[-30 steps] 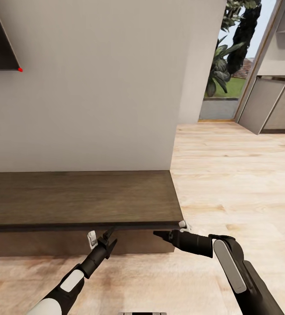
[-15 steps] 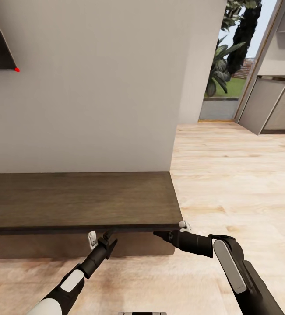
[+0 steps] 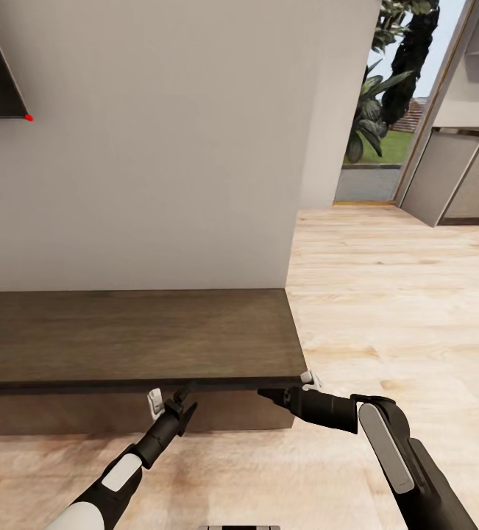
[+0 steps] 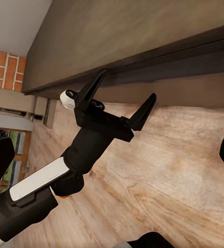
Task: Place each of the two pumpkins and all three candles from the living room inside a cabinet in the living room (use any cabinet), then make sure every cabinet is closed, and position the cauldron so it is next to a table in the living room.
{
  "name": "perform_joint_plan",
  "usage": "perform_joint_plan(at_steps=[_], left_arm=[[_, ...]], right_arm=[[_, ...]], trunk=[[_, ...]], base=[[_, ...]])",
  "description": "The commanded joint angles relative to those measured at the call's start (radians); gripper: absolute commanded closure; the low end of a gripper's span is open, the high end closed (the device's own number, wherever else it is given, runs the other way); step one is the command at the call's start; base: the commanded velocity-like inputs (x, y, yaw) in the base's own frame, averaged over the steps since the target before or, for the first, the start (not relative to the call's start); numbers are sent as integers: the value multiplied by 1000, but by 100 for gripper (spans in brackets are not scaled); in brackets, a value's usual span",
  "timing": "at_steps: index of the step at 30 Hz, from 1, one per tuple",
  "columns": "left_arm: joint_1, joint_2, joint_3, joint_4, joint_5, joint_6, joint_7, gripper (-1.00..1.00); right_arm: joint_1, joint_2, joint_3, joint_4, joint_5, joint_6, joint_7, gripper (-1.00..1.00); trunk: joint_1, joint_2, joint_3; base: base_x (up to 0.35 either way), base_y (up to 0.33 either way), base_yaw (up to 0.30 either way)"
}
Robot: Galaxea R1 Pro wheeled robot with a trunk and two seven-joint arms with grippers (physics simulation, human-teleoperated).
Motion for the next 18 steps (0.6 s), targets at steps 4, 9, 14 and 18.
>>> perform_joint_plan(at_steps=[4,9,14,18], left_arm=[[0,-1,8,-1,1,10,-4,-100],[0,-1,7,0,1,8,-2,-100],[0,0,8,0,1,9,2,100],[0,0,8,0,1,9,2,100]], right_arm=[[-1,-1,0,0,8,2,8,-100],[-1,-1,0,0,8,2,8,-100],[-1,-1,0,0,7,2,8,-100],[-1,-1,0,0,7,2,8,-100]], trunk=[[0,0,-1],[0,0,-1],[0,0,-1],[0,0,-1]], base=[[0,0,0],[0,0,0],[0,0,0],[0,0,0]])
